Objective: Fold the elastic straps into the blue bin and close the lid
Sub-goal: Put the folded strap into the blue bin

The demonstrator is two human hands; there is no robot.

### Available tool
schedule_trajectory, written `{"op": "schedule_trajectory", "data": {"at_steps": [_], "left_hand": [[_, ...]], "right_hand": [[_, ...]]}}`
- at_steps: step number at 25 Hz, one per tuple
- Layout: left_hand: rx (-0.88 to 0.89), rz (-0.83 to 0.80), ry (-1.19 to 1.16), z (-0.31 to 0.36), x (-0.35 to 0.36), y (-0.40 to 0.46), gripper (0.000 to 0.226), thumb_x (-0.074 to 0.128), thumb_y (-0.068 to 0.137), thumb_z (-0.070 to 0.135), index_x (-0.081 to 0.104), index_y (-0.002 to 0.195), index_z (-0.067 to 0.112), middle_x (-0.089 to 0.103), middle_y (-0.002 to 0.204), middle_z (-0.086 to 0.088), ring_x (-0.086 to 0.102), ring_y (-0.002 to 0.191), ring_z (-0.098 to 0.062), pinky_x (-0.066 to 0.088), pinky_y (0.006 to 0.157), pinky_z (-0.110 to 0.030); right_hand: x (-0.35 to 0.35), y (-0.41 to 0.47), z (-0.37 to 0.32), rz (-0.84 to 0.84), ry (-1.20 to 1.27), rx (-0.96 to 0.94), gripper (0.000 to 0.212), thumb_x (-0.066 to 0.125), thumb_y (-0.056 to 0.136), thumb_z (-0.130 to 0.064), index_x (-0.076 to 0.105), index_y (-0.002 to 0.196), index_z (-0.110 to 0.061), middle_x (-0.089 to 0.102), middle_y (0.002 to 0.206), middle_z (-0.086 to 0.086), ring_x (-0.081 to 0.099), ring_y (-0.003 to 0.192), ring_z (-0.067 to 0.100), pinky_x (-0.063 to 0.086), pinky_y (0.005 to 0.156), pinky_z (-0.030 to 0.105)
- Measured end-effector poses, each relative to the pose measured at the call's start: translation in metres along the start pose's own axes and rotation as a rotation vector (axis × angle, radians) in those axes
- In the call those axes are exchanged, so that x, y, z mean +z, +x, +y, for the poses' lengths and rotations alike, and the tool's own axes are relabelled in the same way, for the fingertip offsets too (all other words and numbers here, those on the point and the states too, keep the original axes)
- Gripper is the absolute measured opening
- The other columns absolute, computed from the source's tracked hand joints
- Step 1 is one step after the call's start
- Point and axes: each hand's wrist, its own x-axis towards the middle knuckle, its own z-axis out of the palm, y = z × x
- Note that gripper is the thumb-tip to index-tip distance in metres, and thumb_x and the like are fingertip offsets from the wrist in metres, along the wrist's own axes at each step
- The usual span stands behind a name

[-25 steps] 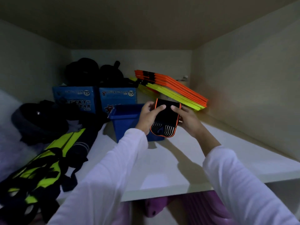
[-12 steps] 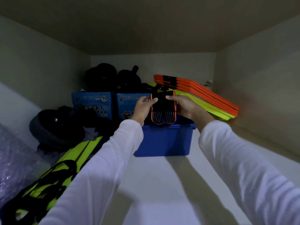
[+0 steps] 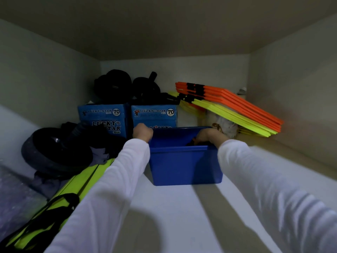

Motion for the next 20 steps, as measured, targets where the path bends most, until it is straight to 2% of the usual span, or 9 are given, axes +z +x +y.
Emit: {"op": "schedule_trajectory", "data": {"at_steps": [1,3,7,12,17,20], "left_hand": [[-0.003,-0.004,0.025,0.0001,0.0016,0.0009,0.028,0.044,0.095,0.004,0.058,0.114,-0.011,0.059,0.125,-0.027,0.057,0.115,-0.038,0.047,0.092,-0.039],[-0.004,-0.012,0.067,-0.0007,0.0040,0.0019,0.031,0.044,0.096,0.004,0.055,0.120,-0.011,0.057,0.128,-0.026,0.056,0.118,-0.038,0.047,0.093,-0.038],[-0.008,-0.021,0.135,0.0009,0.0053,0.0009,0.031,0.043,0.096,0.003,0.054,0.123,-0.009,0.056,0.130,-0.025,0.055,0.119,-0.037,0.047,0.093,-0.036],[0.000,-0.020,0.157,-0.0004,0.0068,0.0002,0.029,0.044,0.095,0.001,0.054,0.121,-0.009,0.057,0.127,-0.025,0.057,0.117,-0.036,0.048,0.091,-0.036],[0.018,-0.015,0.155,-0.0028,0.0068,-0.0001,0.028,0.044,0.094,0.000,0.056,0.117,-0.011,0.059,0.124,-0.026,0.058,0.114,-0.037,0.049,0.090,-0.037],[0.015,-0.017,0.135,-0.0039,0.0077,0.0010,0.028,0.045,0.094,0.001,0.056,0.116,-0.011,0.059,0.124,-0.026,0.058,0.114,-0.038,0.049,0.090,-0.038]], "right_hand": [[0.0007,-0.0021,-0.0006,-0.055,-0.067,0.025,0.048,0.047,0.096,-0.033,0.049,0.135,-0.005,0.047,0.143,0.010,0.051,0.119,0.026,0.042,0.093,0.034],[-0.0001,-0.0051,-0.0016,-0.149,-0.052,0.065,0.047,0.042,0.099,-0.031,0.047,0.136,-0.004,0.047,0.143,0.010,0.048,0.128,0.028,0.039,0.104,0.036],[-0.0021,-0.0041,0.0001,-0.257,0.069,0.074,0.042,0.043,0.099,-0.023,0.049,0.134,-0.002,0.052,0.140,0.013,0.053,0.124,0.027,0.040,0.109,0.038],[-0.0023,-0.0056,0.0052,-0.220,0.006,0.096,0.041,0.040,0.099,-0.023,0.048,0.135,-0.004,0.047,0.144,0.010,0.049,0.125,0.026,0.038,0.110,0.037],[0.0004,-0.0078,0.0042,-0.053,-0.224,0.112,0.046,0.039,0.100,-0.023,0.040,0.141,-0.003,0.037,0.149,0.012,0.038,0.136,0.027,0.034,0.108,0.033],[0.0026,-0.0023,0.0015,-0.056,-0.290,0.112,0.046,0.035,0.101,-0.018,0.034,0.145,-0.004,0.032,0.153,0.011,0.034,0.139,0.027,0.031,0.110,0.034]]}}
